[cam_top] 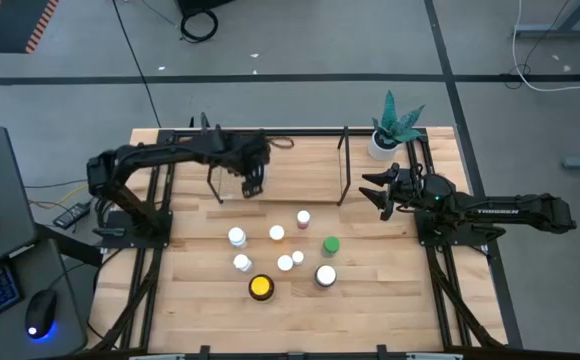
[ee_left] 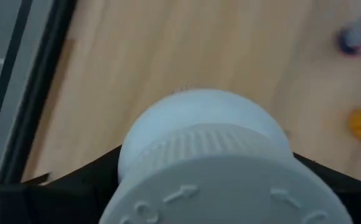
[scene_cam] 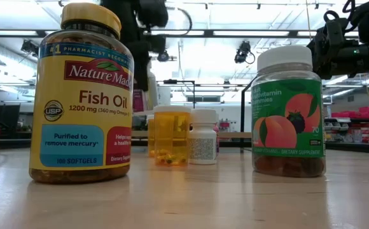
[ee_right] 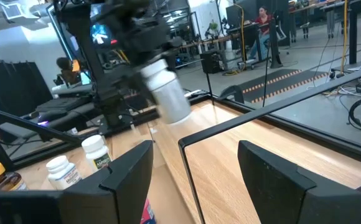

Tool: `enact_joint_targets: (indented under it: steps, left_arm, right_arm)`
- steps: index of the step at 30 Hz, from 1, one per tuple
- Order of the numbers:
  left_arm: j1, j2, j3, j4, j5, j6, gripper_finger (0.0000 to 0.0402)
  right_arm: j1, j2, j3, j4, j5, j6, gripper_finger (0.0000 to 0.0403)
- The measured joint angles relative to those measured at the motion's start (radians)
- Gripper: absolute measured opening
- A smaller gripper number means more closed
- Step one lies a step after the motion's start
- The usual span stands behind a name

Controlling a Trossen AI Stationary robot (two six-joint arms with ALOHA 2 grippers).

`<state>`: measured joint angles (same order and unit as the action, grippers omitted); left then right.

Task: Pick and place medicine bottles onto shelf by color
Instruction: Put the white red pill bottle on the shelf

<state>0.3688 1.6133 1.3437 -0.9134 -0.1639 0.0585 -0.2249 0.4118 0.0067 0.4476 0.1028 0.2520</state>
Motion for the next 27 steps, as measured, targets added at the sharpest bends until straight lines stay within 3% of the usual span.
enact_joint_targets:
  steps: [11, 23, 27]
  left_arm:
    - [0.232, 0.056, -0.002, 0.022, 0.073, -0.005, 0.0300]
    - [0.290, 0.111, 0.000, 0.035, 0.061, -0.020, 0.0303]
    - [0.289, 0.112, 0.000, 0.037, 0.063, -0.011, 0.0321]
  right_arm:
    - [0.000, 0.000, 0.000, 0.000, 0.000, 0.000, 0.0243]
    - [0.000, 0.000, 0.000, 0.000, 0.000, 0.000, 0.0243]
    - [0.000, 0.000, 0.000, 0.000, 0.000, 0.000, 0.0243]
